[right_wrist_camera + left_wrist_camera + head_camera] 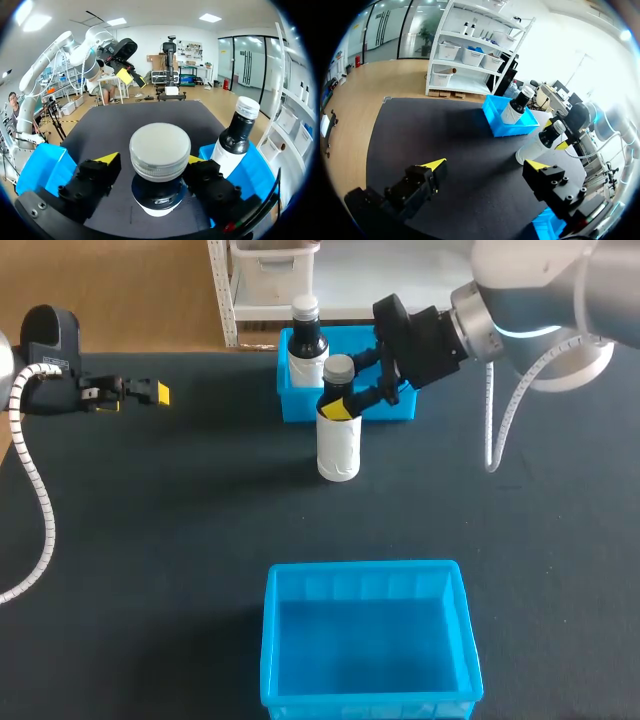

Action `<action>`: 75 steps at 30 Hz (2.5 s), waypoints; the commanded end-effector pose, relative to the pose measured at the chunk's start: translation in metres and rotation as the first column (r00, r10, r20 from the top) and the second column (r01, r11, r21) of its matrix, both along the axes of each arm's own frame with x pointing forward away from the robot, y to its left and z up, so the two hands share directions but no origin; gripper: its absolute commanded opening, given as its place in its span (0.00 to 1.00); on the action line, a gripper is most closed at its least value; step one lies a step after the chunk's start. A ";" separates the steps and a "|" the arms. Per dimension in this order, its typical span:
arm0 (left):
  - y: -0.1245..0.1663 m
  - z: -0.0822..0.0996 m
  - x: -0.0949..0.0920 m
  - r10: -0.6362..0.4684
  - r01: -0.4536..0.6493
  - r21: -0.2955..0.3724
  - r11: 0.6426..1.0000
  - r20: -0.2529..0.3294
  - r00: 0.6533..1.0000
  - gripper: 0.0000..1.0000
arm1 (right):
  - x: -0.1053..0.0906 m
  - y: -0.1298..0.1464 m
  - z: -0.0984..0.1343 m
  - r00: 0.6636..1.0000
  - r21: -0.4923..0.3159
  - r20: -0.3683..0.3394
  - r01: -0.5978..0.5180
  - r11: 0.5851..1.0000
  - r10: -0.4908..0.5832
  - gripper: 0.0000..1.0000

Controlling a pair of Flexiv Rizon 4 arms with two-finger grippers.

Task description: Pick up the bottle, and place it in the far bin if it is heavy, or in the near bin if it is light.

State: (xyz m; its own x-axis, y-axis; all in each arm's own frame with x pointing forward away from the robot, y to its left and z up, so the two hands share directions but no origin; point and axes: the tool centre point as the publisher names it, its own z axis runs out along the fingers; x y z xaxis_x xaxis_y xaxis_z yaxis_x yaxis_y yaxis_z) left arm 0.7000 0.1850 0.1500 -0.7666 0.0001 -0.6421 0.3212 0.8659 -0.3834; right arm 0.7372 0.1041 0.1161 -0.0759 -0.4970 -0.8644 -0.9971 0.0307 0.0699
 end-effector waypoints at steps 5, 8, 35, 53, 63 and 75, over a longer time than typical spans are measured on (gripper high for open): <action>0.000 0.000 0.000 0.000 0.000 0.000 1.000 0.000 1.000 1.00 | 0.000 0.000 0.000 1.000 0.000 0.000 0.000 1.000 0.000 0.49; 0.000 0.000 0.000 0.000 0.000 0.000 1.000 0.000 1.000 1.00 | 0.000 0.000 0.000 1.000 0.000 0.000 -0.001 1.000 0.001 0.49; 0.000 0.000 0.000 0.000 0.000 0.000 1.000 0.000 1.000 1.00 | 0.009 0.003 0.000 0.999 0.013 -0.010 -0.038 0.999 0.039 0.00; 0.000 0.000 0.000 0.000 0.000 0.000 1.000 0.000 1.000 1.00 | 0.007 -0.003 0.021 0.999 -0.001 0.009 -0.051 0.999 0.051 0.00; 0.000 0.000 0.000 0.000 0.000 0.000 1.000 0.000 1.000 1.00 | 0.006 -0.017 0.035 0.999 -0.006 0.012 -0.039 0.999 0.039 0.00; 0.000 0.000 0.000 0.000 0.000 0.000 1.000 0.000 1.000 1.00 | 0.002 -0.041 0.047 1.000 -0.029 0.025 0.004 1.000 -0.004 0.00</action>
State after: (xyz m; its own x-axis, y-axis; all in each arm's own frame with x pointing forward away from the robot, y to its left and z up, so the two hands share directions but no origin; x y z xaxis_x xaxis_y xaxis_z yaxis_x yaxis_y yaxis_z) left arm 0.7000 0.1850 0.1500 -0.7666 0.0001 -0.6421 0.3212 0.8659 -0.3834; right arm 0.7491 0.0690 0.1558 -0.0556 -0.5169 -0.8543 -0.9984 0.0206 0.0526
